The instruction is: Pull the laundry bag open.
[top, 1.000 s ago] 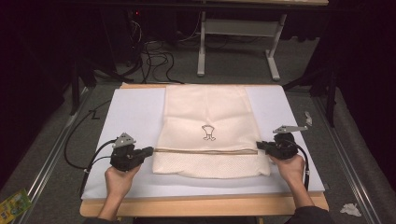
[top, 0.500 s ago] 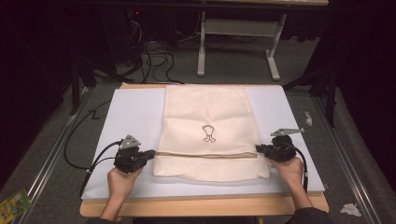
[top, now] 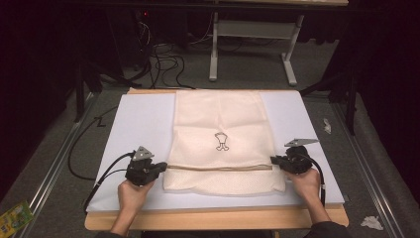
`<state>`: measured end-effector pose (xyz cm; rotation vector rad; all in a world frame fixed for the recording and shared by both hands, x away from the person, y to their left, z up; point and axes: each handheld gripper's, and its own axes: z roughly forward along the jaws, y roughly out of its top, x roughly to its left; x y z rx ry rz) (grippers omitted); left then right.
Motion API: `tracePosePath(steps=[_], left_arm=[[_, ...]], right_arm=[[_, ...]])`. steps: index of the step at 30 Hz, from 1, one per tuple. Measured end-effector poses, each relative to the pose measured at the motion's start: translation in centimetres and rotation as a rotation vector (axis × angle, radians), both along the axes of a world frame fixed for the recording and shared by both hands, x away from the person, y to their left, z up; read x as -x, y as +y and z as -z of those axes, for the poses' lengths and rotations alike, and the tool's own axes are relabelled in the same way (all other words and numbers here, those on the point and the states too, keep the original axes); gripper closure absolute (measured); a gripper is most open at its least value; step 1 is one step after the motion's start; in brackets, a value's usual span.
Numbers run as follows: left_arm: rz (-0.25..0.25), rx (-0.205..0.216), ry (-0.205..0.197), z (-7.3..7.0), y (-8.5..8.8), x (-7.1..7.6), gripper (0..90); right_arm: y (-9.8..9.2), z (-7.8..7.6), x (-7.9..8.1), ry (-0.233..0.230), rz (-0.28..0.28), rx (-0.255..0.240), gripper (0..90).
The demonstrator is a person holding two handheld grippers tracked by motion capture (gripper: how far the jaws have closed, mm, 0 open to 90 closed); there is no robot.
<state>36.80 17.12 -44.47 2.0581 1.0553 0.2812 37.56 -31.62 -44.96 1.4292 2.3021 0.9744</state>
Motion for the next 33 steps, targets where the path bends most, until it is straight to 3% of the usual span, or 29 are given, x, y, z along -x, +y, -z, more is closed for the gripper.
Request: tracePosePath(steps=[11,17,23,33], left_arm=[[-0.002,0.007,-0.004,0.3,-0.3,0.0,84.5],[0.003,0.002,-0.010,0.3,-0.3,0.1,80.0],[-0.005,0.015,-0.039,0.0,-0.1,0.2,71.3],[-0.017,0.056,-0.082,-1.0,0.8,0.5,68.7]], right_arm=[[0.0,0.6,0.0,0.002,0.017,0.013,78.6],[0.0,0.6,-0.1,-0.005,0.034,0.018,67.6],[-0.4,0.1,0.2,-0.041,0.054,0.004,58.7],[-1.4,-0.8,1.1,-0.111,0.070,-0.005,62.8]])
